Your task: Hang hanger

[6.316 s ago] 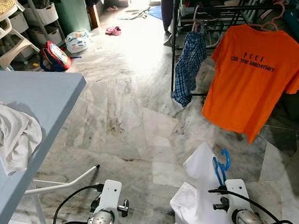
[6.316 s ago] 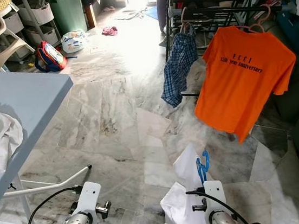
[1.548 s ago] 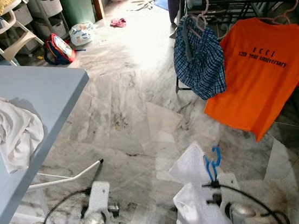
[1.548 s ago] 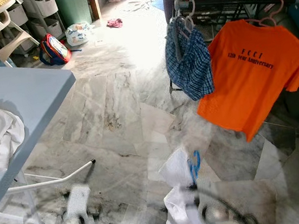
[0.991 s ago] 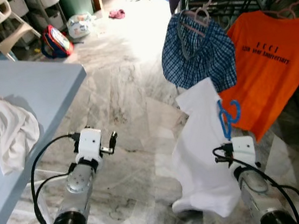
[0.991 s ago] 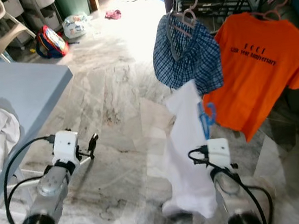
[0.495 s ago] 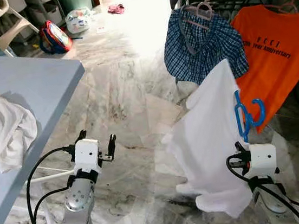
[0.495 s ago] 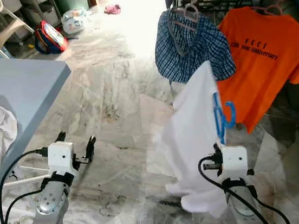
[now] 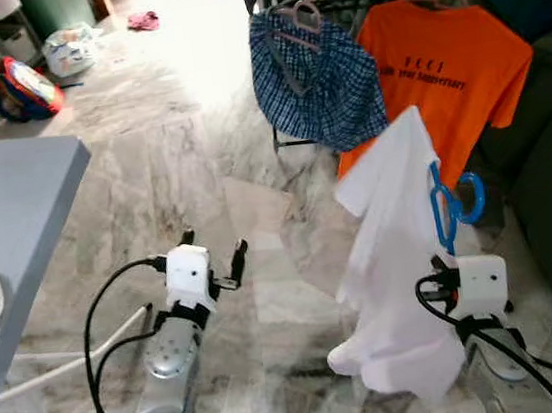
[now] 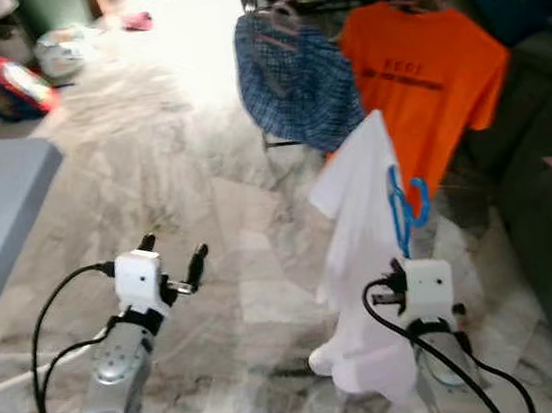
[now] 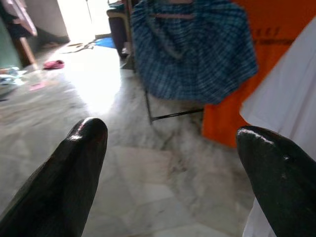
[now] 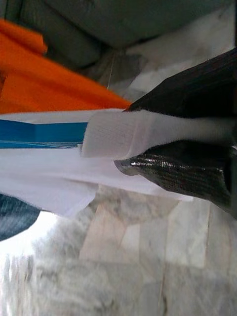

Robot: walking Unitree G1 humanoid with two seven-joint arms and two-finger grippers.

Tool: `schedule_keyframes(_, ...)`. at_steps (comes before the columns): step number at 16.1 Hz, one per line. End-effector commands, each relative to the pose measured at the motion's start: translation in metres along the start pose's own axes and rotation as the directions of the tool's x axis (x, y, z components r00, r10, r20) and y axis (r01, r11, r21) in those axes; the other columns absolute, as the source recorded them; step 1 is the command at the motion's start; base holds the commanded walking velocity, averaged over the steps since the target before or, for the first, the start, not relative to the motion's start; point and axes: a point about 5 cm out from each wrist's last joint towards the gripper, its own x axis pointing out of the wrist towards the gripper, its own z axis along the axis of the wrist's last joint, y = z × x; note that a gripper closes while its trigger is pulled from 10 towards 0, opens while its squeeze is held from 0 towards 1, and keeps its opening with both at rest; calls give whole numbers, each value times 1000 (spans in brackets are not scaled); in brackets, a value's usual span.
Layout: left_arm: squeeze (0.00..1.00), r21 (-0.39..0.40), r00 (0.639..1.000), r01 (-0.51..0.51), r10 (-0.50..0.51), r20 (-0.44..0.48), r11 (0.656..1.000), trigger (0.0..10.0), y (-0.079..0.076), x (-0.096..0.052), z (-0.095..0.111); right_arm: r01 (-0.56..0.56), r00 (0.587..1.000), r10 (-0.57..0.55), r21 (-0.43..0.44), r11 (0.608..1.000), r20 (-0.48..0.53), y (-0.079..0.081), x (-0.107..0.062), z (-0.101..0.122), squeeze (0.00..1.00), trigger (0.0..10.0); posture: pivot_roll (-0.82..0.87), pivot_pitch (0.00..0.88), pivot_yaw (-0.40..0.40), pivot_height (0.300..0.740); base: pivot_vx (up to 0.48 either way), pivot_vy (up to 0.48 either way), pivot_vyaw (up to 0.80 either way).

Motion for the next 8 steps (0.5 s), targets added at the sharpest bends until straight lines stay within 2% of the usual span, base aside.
schedule_keyframes(1, 0, -7, 1000, 7, -7, -16, 1000, 10000, 3, -4, -2, -6, 999, 6, -5, 1000, 50, 2, 1, 12, 0, 10000, 57, 172, 0, 740, 270, 0, 0)
schedule_keyframes(8, 0, -20, 998, 60, -59, 27, 998, 10000, -8, 5, 12, -2, 999, 2, -16, 1000, 49, 3, -1, 14, 0, 10000, 51, 175, 4, 740, 331, 0, 0)
